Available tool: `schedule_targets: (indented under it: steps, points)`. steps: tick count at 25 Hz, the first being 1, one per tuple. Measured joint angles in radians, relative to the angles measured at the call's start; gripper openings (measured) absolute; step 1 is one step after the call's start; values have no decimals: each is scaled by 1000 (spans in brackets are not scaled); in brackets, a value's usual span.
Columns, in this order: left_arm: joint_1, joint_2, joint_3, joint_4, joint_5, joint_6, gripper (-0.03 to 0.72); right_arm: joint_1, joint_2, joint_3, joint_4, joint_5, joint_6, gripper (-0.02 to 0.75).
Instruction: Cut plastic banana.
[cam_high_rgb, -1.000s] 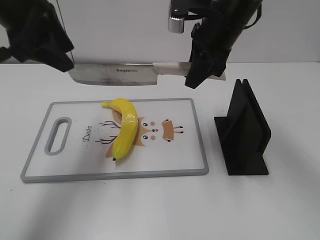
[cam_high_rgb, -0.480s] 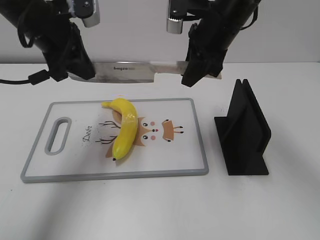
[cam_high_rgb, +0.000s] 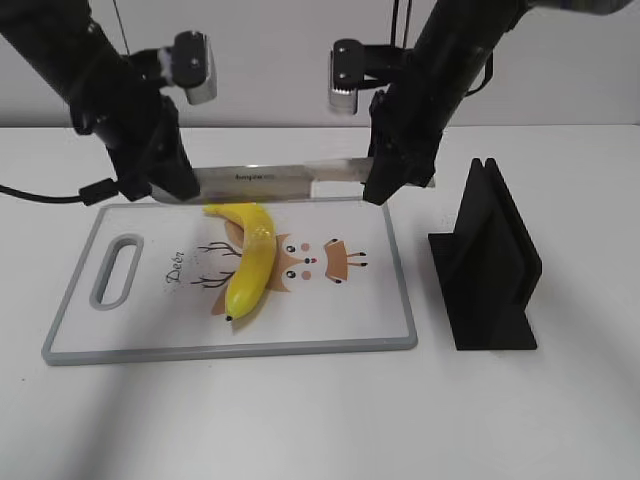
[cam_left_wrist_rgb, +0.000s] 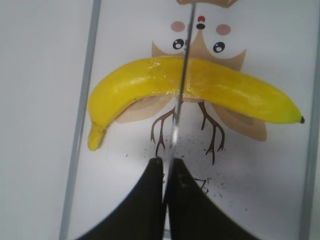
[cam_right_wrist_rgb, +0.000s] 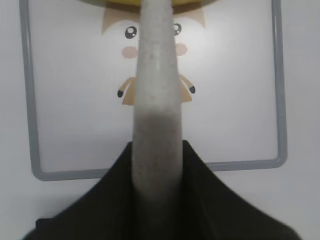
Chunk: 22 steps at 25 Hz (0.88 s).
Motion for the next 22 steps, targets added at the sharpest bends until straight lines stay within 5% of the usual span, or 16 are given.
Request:
schedule_targets:
  steps: [9,22]
  points:
    - [-19,200,-25,-19,-76,10,-15,-5,152,-15,-57,-30,37,172]
    - [-25,9,-8,38,-28,1,-22,1,64,-146,-61,88,77,181]
